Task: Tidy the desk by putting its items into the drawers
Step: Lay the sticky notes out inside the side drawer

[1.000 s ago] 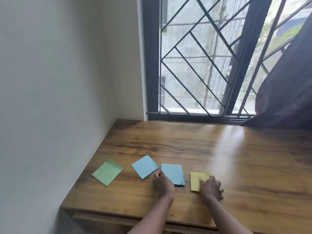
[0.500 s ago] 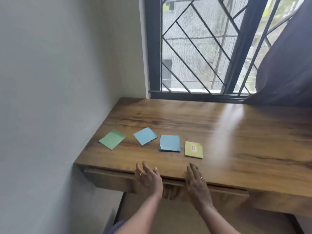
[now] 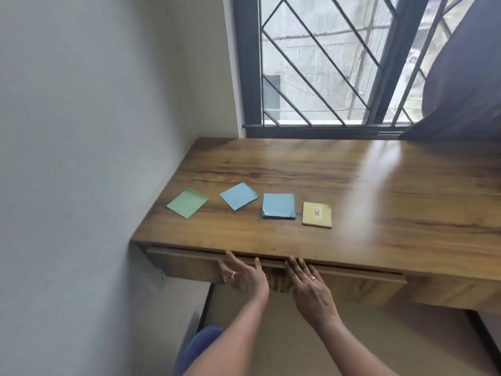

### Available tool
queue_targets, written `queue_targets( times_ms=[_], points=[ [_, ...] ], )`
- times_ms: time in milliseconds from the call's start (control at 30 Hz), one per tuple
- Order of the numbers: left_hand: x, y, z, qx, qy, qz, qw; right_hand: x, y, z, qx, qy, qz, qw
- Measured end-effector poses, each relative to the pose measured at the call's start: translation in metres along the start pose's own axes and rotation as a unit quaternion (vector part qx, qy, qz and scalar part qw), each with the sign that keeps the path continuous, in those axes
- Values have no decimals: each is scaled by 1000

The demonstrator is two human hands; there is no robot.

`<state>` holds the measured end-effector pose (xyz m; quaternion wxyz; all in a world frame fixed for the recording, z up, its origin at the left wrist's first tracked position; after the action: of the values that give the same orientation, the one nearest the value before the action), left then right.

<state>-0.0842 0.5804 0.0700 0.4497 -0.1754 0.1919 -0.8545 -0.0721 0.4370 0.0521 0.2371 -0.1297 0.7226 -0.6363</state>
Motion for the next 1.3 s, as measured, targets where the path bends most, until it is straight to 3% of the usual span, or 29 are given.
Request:
queue_targets(
  times_ms=[100,233,333,500,667,767,900,1067,1300],
  points=[
    [4,6,1,-89,148,40,984,4,6,-7,-3,22,22,1000],
    [19,-5,-20,-141,229,-24,963,12,7,-15,23,34,66,997],
    [22,-13,-40,-209,336,-51,917,16,3,-22,34,49,73,996],
    [21,-45,-35,-295,379,-105,871,31,-21,-33,28,44,79,996],
    [40,-73,-17,-286,294,-150,900,52,-41,-42,11,57,-7,998],
    [52,-84,-15,-316,256,-169,898,69,-48,-46,-9,46,-93,995],
    [72,-104,-28,-394,204,-209,872,99,-62,-53,-36,43,-182,982],
    [102,-125,-50,-491,202,-223,817,128,-65,-65,-111,47,-265,957],
    [131,-150,-60,-512,204,-244,798,157,-71,-76,-164,50,-346,923]
  ],
)
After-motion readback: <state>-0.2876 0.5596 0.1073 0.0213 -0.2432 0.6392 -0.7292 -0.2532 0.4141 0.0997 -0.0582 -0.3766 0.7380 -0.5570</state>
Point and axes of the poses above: each hand's wrist, its own x-axis away from the middle knuckle, its own y-axis out of the palm, z = x × y, the point moved 3 cm from there along -x, towards the middle knuckle, and after that the axes turned 10 degrees about x, right-handed, at the moved point
